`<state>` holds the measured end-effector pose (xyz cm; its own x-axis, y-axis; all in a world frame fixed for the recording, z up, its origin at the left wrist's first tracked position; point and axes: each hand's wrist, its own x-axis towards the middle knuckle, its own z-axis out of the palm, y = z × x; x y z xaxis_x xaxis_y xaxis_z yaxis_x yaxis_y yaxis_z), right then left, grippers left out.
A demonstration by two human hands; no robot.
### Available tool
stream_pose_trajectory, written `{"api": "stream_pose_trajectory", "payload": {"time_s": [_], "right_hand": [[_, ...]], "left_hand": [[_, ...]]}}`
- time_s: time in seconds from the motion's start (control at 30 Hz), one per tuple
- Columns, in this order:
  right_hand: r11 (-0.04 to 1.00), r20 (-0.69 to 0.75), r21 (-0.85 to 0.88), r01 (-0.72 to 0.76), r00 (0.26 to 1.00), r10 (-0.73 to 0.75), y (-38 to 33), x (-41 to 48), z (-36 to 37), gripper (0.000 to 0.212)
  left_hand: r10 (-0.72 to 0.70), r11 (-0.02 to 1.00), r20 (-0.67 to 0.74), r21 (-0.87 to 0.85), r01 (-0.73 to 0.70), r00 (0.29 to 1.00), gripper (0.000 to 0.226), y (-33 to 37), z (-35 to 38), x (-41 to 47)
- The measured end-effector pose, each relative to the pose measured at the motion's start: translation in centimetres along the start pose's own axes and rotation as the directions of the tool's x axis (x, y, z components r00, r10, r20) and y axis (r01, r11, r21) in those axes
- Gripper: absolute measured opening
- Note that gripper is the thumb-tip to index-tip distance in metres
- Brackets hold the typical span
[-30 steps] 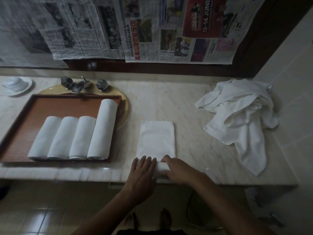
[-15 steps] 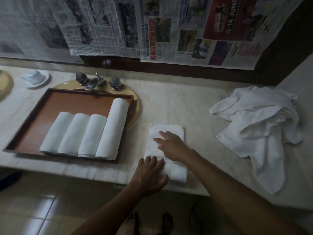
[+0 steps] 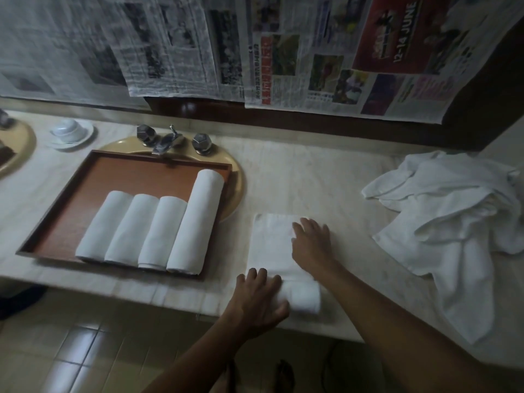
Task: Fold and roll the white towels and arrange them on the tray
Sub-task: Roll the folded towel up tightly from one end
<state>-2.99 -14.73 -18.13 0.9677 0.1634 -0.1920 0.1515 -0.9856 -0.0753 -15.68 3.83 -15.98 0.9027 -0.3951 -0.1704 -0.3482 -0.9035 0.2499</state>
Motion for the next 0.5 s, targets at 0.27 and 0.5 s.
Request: {"api": "stream_pose_trajectory", "payload": {"time_s": [0.27,0.5], "right_hand": [[0.936,0.061,0.344,0.076,0.993,-0.103,2.6,-2.2,-2.6,0.043],[0.894,-0.045,0.209,0.397,0.917,-0.397,1.1,-14.8,0.3,0.065]], "left_hand": [[-0.033,0.999,0.021,0.026,0.032,0.999,0.054,0.0,-0.1,0.4],[-0.029,0.999,0.067,-0.015,0.03,0.997,0.059,-0.1,-0.4,0.8]]}}
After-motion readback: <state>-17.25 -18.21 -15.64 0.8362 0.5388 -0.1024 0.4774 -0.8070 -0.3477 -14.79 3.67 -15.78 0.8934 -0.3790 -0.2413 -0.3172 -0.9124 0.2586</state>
